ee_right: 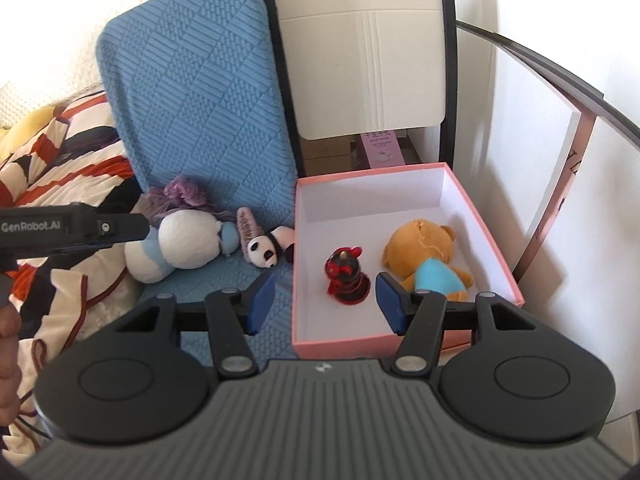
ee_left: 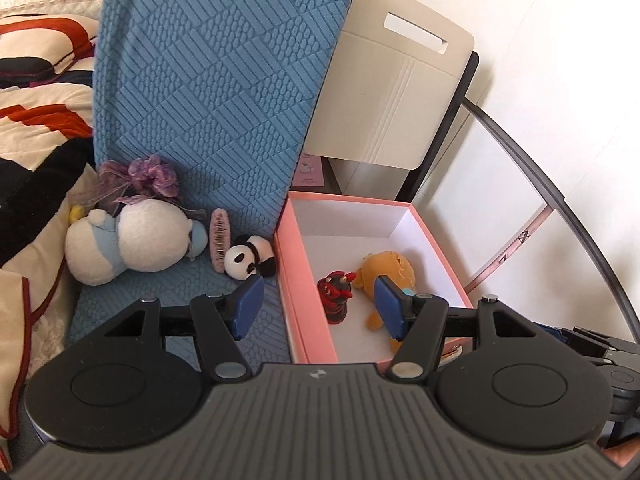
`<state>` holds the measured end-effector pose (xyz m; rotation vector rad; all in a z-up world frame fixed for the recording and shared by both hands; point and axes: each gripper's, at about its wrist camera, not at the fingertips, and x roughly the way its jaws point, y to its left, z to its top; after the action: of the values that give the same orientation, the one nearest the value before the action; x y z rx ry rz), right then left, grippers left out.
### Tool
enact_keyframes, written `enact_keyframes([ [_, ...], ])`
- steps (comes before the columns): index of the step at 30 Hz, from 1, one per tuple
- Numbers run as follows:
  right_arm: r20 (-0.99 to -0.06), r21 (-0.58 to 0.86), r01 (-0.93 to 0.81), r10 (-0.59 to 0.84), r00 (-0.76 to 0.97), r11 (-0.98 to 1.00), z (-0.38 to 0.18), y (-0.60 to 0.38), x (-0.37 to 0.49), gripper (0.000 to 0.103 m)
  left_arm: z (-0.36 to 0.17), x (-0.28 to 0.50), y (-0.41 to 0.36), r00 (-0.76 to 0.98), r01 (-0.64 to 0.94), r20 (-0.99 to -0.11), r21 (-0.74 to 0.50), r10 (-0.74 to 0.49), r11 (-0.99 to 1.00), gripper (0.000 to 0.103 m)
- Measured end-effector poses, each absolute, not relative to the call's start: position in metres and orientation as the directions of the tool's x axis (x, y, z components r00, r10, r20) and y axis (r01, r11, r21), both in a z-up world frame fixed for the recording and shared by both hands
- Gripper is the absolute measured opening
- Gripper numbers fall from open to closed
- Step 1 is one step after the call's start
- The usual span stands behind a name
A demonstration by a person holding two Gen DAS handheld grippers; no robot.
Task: Organize objects
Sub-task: 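Open both tools and withdraw them from the pink box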
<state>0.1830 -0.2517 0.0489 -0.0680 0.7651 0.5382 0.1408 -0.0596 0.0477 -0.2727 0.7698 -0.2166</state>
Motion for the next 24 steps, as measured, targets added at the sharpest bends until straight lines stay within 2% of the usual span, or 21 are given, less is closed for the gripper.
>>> enact_keyframes([
  [19,-0.677,0.169,-0.52,0.482,0.556,0.837,0.003,-0.217,0.136,0.059,0.014,0.104,-0.022,0.704,0.055,-0.668,-0.29,-0.243,0.956,0.067],
  [24,-0.685,0.153,-0.518,0.468,0.558,0.842,-0.013,-0.205,0.144,0.059,-0.001,0.115,-0.016,0.721,0.045,-0.654,-0.288,-0.231,0.957,0.076],
])
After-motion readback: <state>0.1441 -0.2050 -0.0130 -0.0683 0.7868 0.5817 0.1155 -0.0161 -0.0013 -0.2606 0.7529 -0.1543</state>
